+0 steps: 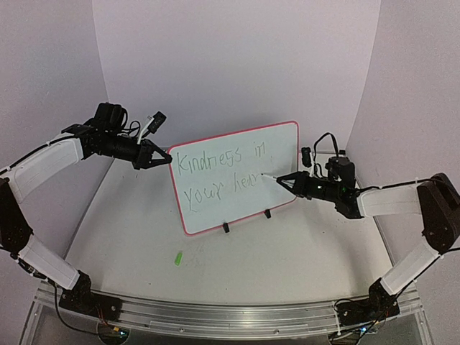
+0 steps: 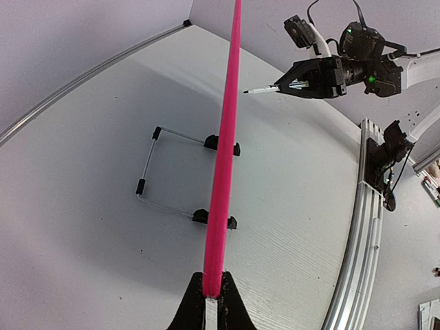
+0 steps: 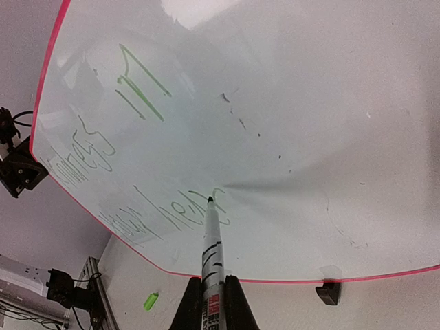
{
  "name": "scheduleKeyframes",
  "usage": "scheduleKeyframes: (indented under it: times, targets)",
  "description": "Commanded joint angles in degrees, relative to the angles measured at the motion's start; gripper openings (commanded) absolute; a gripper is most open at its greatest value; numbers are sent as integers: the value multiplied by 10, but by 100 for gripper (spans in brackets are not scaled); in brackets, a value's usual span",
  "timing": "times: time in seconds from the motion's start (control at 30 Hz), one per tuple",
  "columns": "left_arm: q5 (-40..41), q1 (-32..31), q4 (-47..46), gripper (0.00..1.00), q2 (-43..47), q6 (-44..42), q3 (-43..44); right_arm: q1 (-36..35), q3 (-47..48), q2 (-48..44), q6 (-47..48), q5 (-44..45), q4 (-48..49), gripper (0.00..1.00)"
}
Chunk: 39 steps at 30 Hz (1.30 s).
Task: Write a sentence on the whiteboard
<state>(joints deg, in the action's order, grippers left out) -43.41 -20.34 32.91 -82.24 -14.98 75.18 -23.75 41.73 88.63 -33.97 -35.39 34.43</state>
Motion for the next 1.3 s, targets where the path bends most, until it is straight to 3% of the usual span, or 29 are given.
scheduleKeyframes:
  times: [0.0,0.8,1.27]
  targets:
    - [-7,-8,8,0,13,-8,5,3,-3,-19,6,-4,26,0]
    - [-7,-8,8,0,6,-8,5,3,38,47,14,-5,10,0]
    - [-7,-8,8,0,11,-8,5,3,-8,-34,19,94,4,0]
